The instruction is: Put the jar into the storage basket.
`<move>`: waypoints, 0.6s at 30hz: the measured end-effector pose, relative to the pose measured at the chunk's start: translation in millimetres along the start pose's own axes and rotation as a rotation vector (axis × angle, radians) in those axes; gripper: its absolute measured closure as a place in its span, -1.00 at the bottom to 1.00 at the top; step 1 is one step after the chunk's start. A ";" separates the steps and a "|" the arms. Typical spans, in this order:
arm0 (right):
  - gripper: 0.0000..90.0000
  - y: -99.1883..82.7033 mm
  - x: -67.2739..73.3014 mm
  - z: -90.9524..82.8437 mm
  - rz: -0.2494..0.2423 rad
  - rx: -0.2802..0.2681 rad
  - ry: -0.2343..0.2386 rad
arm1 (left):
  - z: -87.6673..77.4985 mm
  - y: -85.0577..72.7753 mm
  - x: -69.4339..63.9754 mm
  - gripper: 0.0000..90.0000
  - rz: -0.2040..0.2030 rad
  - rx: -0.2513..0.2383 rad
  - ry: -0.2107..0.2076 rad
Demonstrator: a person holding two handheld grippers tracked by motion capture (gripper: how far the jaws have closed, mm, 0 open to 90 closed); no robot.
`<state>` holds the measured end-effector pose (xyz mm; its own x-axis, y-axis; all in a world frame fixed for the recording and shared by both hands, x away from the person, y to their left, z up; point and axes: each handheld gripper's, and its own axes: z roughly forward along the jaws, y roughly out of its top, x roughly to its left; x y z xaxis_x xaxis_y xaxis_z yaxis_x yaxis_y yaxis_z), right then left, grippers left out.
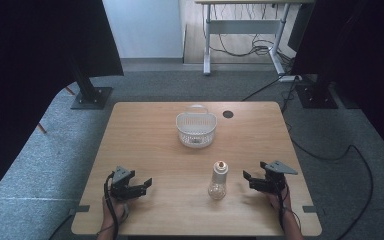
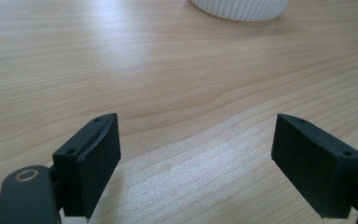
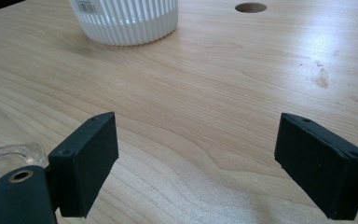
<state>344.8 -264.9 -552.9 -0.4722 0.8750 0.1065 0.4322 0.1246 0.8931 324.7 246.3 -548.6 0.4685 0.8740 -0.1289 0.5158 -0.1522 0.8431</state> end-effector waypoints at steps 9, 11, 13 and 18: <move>-0.72 0.6 0.2 1.6 0.003 0.016 -0.007 | 0.9 0.5 -0.7 -0.66 0.007 0.008 0.000; -0.72 0.8 0.4 2.0 0.001 0.020 -0.009 | 0.9 0.4 -0.9 -0.67 0.008 0.008 -0.002; -0.72 0.8 0.8 2.2 -0.003 0.022 -0.013 | 1.0 0.5 -0.9 -0.67 0.009 0.008 -0.002; -0.72 0.8 1.0 2.3 -0.003 0.023 -0.018 | 1.7 0.7 -1.3 -0.67 0.013 0.014 -0.003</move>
<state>346.5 -262.9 -553.1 -0.4600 0.8827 0.0960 0.4481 0.1375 0.8833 325.7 244.3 -548.7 0.4776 0.8704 -0.1195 0.5197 -0.1702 0.8372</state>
